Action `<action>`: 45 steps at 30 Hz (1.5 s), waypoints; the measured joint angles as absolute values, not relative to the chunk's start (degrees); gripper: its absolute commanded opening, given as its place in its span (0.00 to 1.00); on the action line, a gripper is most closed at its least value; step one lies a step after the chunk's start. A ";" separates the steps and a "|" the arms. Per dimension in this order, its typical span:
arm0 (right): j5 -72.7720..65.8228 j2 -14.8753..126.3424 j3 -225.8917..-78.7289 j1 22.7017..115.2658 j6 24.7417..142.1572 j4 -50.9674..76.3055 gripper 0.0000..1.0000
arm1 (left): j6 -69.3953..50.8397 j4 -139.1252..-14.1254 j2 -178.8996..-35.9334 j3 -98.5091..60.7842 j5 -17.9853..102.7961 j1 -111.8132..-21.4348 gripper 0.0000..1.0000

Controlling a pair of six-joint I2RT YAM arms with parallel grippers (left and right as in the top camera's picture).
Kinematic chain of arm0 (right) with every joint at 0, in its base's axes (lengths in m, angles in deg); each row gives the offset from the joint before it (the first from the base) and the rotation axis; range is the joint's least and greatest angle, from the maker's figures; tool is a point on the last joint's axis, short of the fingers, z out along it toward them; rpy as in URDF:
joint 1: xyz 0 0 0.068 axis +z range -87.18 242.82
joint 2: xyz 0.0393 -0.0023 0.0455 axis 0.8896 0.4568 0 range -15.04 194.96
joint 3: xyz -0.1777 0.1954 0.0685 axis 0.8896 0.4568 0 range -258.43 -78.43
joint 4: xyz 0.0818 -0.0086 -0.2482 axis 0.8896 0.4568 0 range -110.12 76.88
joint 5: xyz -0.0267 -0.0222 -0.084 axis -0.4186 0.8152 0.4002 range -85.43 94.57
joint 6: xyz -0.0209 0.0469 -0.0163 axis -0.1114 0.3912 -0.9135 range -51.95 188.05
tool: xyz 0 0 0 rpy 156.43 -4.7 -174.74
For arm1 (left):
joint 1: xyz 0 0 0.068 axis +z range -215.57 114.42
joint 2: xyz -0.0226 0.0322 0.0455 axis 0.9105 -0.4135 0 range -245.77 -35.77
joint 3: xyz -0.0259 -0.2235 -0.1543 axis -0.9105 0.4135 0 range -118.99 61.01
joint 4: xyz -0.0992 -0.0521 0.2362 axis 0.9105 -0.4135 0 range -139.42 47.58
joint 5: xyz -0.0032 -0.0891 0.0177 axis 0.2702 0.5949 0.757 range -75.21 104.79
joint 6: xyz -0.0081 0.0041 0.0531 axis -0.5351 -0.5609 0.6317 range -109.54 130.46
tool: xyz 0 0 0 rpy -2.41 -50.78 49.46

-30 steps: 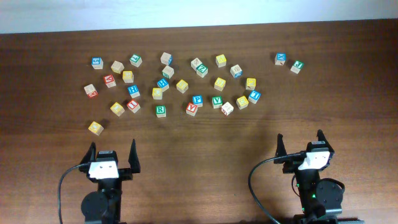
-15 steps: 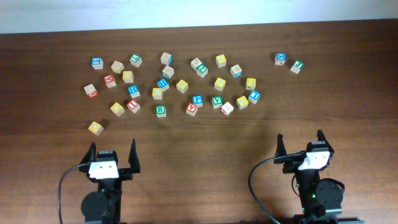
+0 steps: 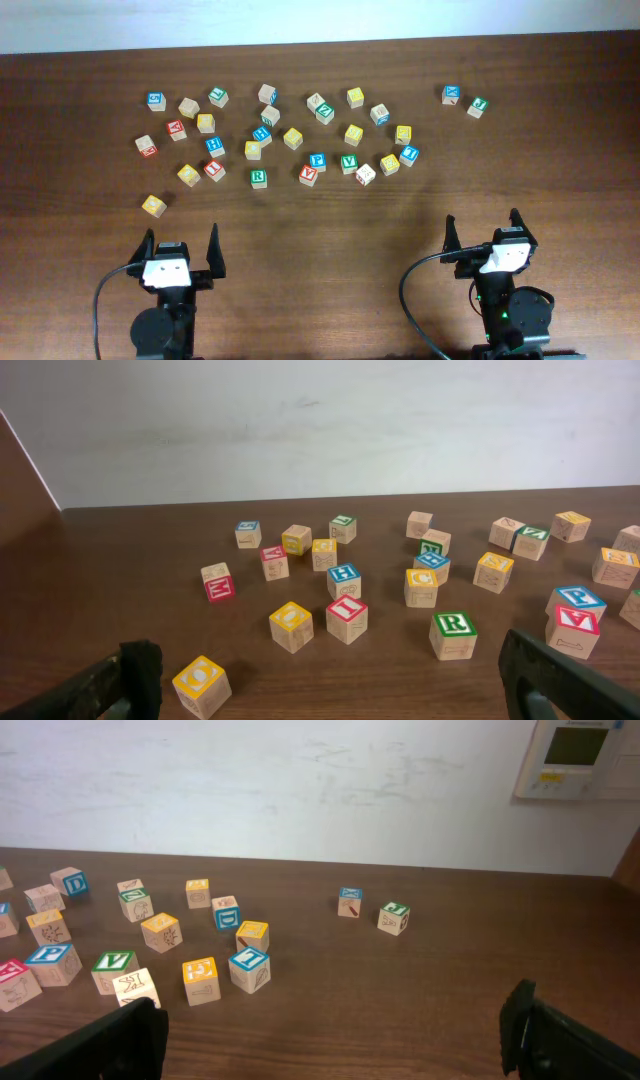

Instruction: Spell out RSS

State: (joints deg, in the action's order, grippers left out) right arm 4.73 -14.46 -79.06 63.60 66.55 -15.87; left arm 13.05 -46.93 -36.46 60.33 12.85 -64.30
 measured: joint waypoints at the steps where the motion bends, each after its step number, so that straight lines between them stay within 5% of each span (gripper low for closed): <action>1: 4.73 -14.46 -79.06 63.60 66.53 -15.87 0.98 | 13.05 -46.93 -36.46 60.33 12.85 -64.30 0.99; 38: 4.73 -14.46 -79.06 63.60 66.55 -15.87 0.98 | 12.26 -46.50 -36.46 60.33 15.85 -64.27 0.99; 41: 4.73 -14.48 -79.06 63.60 66.60 -15.91 0.98 | 9.14 -32.83 -36.57 60.48 34.32 -64.27 0.99; 43: 4.73 -14.46 -79.06 63.60 66.55 -15.89 0.98 | 3.30 -14.67 -36.61 60.06 39.35 -64.34 0.99; 45: 4.73 -14.46 -79.06 63.60 66.58 -15.87 0.98 | -1.60 -9.69 -36.87 58.34 38.23 -64.34 0.99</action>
